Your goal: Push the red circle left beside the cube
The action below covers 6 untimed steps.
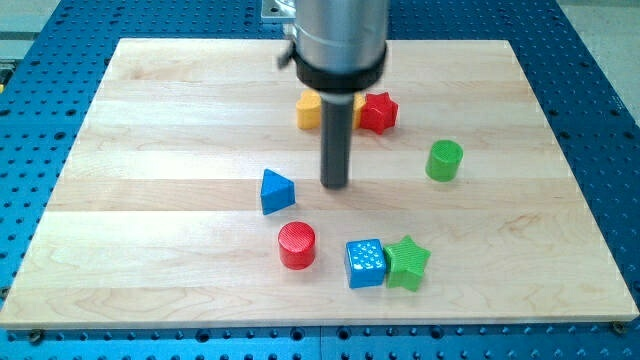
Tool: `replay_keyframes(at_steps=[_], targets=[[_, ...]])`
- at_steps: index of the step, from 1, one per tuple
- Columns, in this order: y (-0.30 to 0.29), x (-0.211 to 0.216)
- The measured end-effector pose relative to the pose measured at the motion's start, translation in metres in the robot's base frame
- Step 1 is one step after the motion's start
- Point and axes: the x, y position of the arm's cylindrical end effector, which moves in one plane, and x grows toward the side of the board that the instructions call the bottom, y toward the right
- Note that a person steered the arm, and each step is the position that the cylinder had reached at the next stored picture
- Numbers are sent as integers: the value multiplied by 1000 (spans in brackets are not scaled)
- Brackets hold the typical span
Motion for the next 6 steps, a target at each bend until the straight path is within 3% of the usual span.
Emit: replay_keyframes(at_steps=[1, 3, 4, 5, 6], targets=[[-21, 59], [-63, 62], [-24, 72], [-59, 101], [-112, 103]])
